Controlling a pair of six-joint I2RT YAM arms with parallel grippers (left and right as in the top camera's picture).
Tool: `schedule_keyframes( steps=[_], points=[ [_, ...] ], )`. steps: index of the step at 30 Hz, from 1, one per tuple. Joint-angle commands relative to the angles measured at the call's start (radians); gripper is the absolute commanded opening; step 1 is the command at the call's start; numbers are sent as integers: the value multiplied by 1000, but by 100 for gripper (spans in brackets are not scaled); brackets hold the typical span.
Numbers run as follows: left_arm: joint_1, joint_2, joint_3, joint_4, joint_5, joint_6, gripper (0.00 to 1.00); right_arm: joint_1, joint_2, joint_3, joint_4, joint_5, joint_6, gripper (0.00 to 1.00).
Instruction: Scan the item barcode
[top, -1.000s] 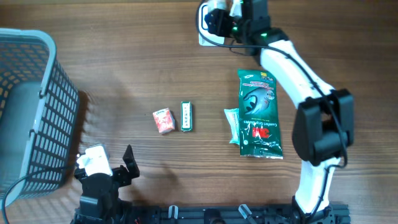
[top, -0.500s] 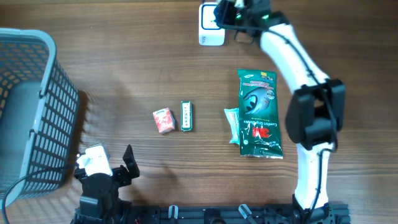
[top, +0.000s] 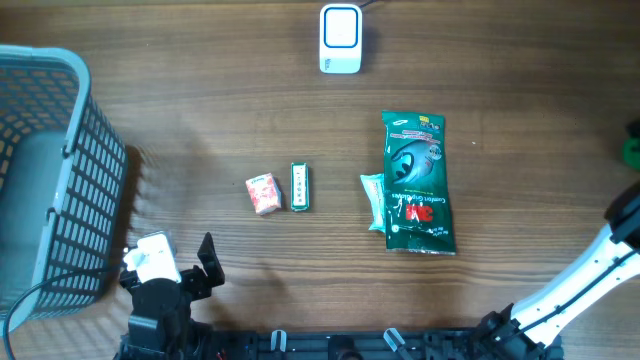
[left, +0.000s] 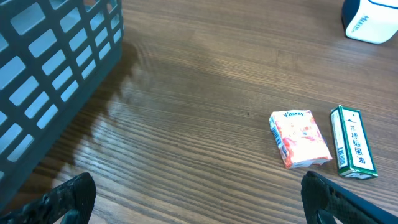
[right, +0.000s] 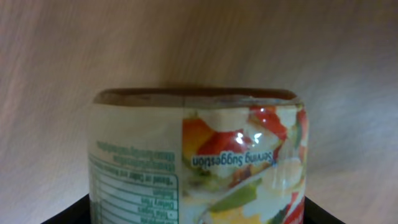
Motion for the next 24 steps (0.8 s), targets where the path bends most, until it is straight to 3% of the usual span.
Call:
schedule_keyframes(
  steps=[1, 3, 5, 8, 16, 20, 24],
  points=[
    [6, -3, -6, 3, -6, -8, 100, -39, 37, 5, -2, 33, -24, 53],
    [6, -3, -6, 3, -6, -8, 100, -70, 23, 13, -3, -36, -24, 67],
    [6, -3, -6, 3, -6, -8, 100, -80, -3, 13, -7, -123, -24, 99],
    [6, -3, -6, 3, -6, -8, 100, -60, -85, 14, -14, -237, -10, 100],
    [6, -3, -6, 3, -6, -8, 100, 85, -492, 14, -116, -261, 144, 100],
    [6, -3, -6, 3, -6, -8, 100, 349, -522, 13, -157, -387, 143, 99],
    [6, -3, -6, 3, -6, -8, 100, 769, -514, 12, -165, -235, 141, 100]
  ],
)
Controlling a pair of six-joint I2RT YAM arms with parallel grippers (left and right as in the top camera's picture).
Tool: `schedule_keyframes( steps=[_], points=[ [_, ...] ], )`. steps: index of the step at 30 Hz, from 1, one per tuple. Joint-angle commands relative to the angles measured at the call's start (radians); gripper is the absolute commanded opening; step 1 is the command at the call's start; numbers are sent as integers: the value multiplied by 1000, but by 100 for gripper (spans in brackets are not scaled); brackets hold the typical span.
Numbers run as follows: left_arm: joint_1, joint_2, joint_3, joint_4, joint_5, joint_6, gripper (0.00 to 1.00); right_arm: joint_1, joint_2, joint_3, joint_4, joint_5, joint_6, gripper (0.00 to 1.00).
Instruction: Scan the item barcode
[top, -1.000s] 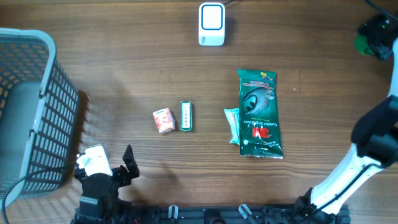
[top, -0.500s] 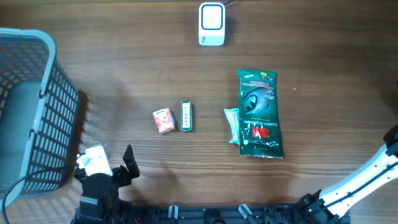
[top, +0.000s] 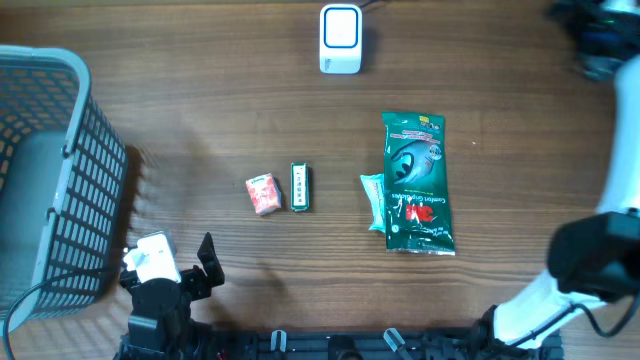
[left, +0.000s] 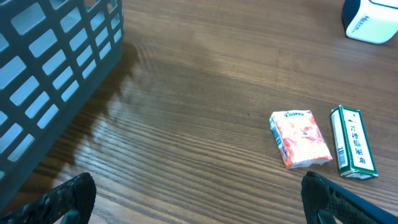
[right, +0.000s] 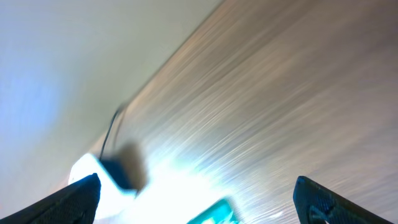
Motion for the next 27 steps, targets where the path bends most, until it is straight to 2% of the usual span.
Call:
schedule_keyframes(
  steps=[1, 4, 7, 13, 14, 17, 19, 21, 23, 25, 27],
  points=[
    [6, -3, -6, 2, -6, -8, 100, 273, 7, -1, -19, 123, 12, 100],
    [6, -3, -6, 2, -6, -8, 100, 510, 7, -1, -110, 240, 14, 100],
    [6, -3, -6, 2, -6, -8, 100, 653, 7, -1, -237, 311, 15, 100],
    [6, -3, -6, 2, -6, -8, 100, 764, -6, -1, -632, 467, 179, 100],
    [6, -3, -6, 2, -6, -8, 100, 774, -24, -14, -629, 443, 143, 100],
    [6, -3, -6, 2, -6, -8, 100, 787, -69, -77, -608, 533, 200, 100],
    [6, -3, -6, 2, -6, -8, 100, 780, -70, -178, -535, 533, 200, 100],
    [6, -3, -6, 2, -6, -8, 100, 771, -70, -308, -430, 530, 204, 100],
    [6, -3, -6, 2, -6, -8, 100, 763, -66, -454, -232, 504, 193, 100],
    [6, -3, -6, 2, -6, -8, 100, 763, -42, -522, -60, 505, 146, 100],
    [6, -3, -6, 2, -6, -8, 100, 758, 18, -528, 7, 580, 138, 100]
  ],
)
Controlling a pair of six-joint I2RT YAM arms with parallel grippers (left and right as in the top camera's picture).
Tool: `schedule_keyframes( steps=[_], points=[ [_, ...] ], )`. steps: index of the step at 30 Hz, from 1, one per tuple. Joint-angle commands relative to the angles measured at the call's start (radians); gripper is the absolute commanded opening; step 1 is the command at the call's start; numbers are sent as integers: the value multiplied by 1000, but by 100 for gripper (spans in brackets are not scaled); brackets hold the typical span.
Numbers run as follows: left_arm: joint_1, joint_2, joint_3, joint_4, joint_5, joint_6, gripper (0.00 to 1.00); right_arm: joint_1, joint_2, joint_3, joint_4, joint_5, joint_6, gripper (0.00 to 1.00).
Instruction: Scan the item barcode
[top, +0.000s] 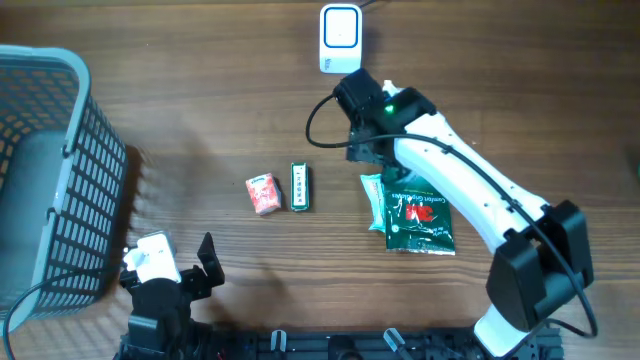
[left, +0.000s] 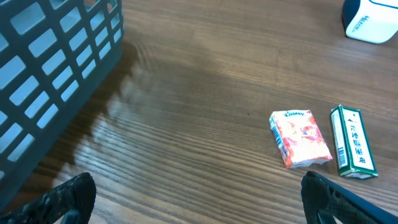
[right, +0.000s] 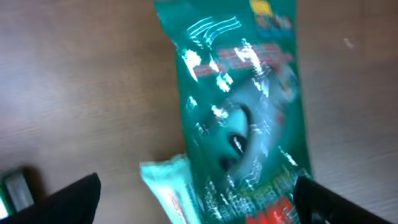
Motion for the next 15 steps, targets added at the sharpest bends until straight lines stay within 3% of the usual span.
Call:
schedule_keyframes(
  steps=[1, 5, 8, 9, 13, 15],
  points=[
    [6, -4, -6, 3, -6, -8, 100, -15, 101, -13, 73, 116, -26, 100],
    [6, -4, -6, 3, -6, -8, 100, -112, 227, -13, 92, 110, -14, 99],
    [6, -4, -6, 3, -6, -8, 100, -226, 275, -13, 103, -3, -26, 99],
    [6, -4, -6, 3, -6, -8, 100, -251, 287, -13, 100, -33, -46, 92],
    [6, -4, -6, 3, -6, -8, 100, -277, 326, -13, 32, -122, -49, 31],
    [6, -4, -6, 3, -6, -8, 100, -277, 325, -13, 20, -237, -55, 5]
  ],
)
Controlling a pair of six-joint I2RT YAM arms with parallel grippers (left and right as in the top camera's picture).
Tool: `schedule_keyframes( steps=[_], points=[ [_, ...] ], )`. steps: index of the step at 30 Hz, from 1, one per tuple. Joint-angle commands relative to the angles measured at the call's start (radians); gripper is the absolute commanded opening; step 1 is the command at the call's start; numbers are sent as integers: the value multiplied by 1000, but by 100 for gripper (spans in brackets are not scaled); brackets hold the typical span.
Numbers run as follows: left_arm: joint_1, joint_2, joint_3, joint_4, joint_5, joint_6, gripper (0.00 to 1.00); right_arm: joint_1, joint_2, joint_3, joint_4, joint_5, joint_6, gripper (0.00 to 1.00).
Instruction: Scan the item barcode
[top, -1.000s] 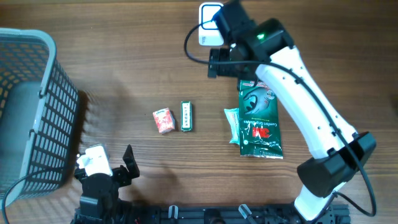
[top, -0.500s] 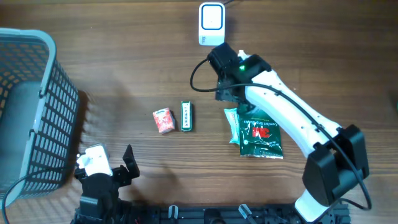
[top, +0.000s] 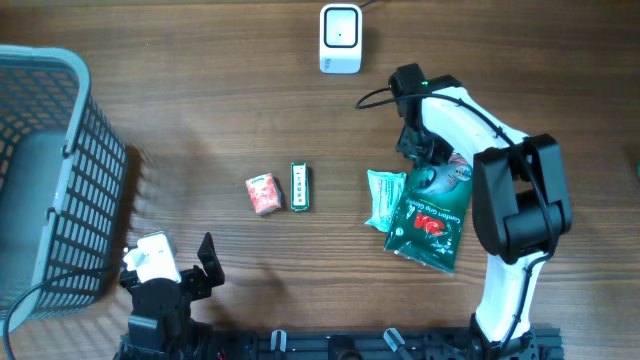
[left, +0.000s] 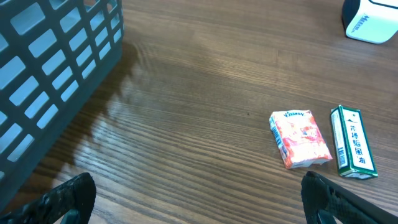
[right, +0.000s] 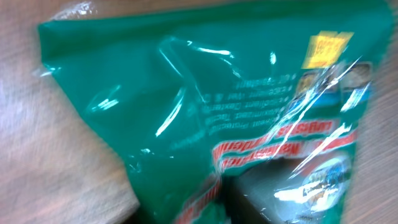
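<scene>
The dark green 3M packet (top: 428, 215) lies tilted right of the table's middle, its upper end under my right gripper (top: 432, 160). It fills the right wrist view, where the green packet (right: 186, 93) presses right up against the jaws. My right gripper (right: 205, 205) appears shut on its end. The white scanner (top: 340, 38) stands at the far edge, facing up. My left gripper (left: 199, 198) is open and empty at the near left.
A pale green pouch (top: 383, 198) lies against the packet's left side. A small red-and-white pack (top: 263, 193) and a green box (top: 300, 186) sit mid-table. A grey basket (top: 60, 180) fills the left edge.
My right gripper has gone from above the packet's upper left end down onto its top end. The packet has turned from upright to tilted, and the pale pouch has shifted with it.
My right gripper first faced a food jar off the right edge. Then it was at the far right corner, then over the green packet near the scanner. Now it is on the packet, which has tilted. The left arm has stayed still.
</scene>
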Motion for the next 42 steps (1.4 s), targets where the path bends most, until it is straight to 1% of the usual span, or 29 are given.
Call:
schedule_keyframes(
  steps=[1, 4, 5, 6, 8, 9, 10, 11, 12, 14, 17, 19, 20, 21, 23, 24, 27, 28, 29, 30, 32, 33, 34, 35, 36, 37, 38, 41, 42],
  points=[
    [6, -4, -6, 3, -6, -8, 100, 10, 42, 1, -12, -234, -37, 4],
    [6, -4, -6, 3, -6, -8, 100, 10, 29, 74, -47, -385, -133, 5],
    [6, -4, -6, 3, -6, -8, 100, 10, 3, 124, -77, -463, -172, 5],
    [6, -4, -6, 3, -6, -8, 100, 10, -32, 179, -119, -504, -187, 5],
    [6, -4, -6, 3, -6, -8, 100, 10, -108, 249, -188, -504, -187, 4],
    [6, -4, -6, 3, -6, -8, 100, 10, -177, 265, -216, -526, -191, 5],
    [6, -4, -6, 3, -6, -8, 100, 10, -220, 265, -221, -568, -213, 5],
    [6, -4, -6, 3, -6, -8, 100, 10, -266, 265, -222, -640, -271, 4],
    [6, -4, -6, 3, -6, -8, 100, 10, -349, 265, -228, -839, -445, 4],
    [6, -4, -6, 3, -6, -8, 100, 10, -399, 257, -241, -1084, -682, 4],
    [6, -4, -6, 3, -6, -8, 100, 10, -404, 238, -227, -1343, -960, 4],
    [6, -4, -6, 3, -6, -8, 100, 10, -404, 177, -166, -1567, -1221, 4],
    [6, -4, -6, 3, -6, -8, 100, 10, -404, 145, -125, -1635, -1283, 4],
    [6, -4, -6, 3, -6, -8, 100, 10, -404, 110, -67, -1698, -1306, 4],
    [6, -4, -6, 3, -6, -8, 100, 10, -404, 29, 82, -1804, -1280, 4],
    [6, -4, -6, 3, -6, -8, 100, 10, -404, -3, 130, -1778, -1220, 4],
    [6, -4, -6, 3, -6, -8, 100, 10, -404, -104, 188, -1567, -835, 4],
    [6, -4, -6, 3, -6, -8, 100, 10, -404, -148, 188, -1536, -745, 4],
    [6, -4, -6, 3, -6, -8, 100, 10, -404, -185, 190, -1478, -687, 4],
    [6, -4, -6, 3, -6, -8, 100, 10, -404, -235, 212, -1373, -621, 4],
    [6, -4, -6, 3, -6, -8, 100, 10, -404, -306, 259, -1023, -441, 4],
    [6, -4, -6, 3, -6, -8, 100, 10, -404, -310, 249, -909, -401, 4],
    [6, -4, -6, 3, -6, -8, 100, 10, -405, -310, 247, -843, -391, 4],
    [6, -4, -6, 3, -6, -8, 100, 10, -405, -309, 255, -814, -392, 10],
    [6, -4, -6, 3, -6, -8, 100, 10, -405, -309, 262, -789, -392, 38],
    [6, -4, -6, 3, -6, -8, 100, 10, -405, -309, 256, -742, -392, 93],
    [6, -4, -6, 3, -6, -8, 100, 10, -405, -310, 238, -736, -393, 100],
    [6, -4, -6, 3, -6, -8, 100, 10, -405, -310, 166, -737, -387, 100],
    [6, -4, -6, 3, -6, -8, 100, 11, -404, -310, 135, -736, -359, 100]
  ],
)
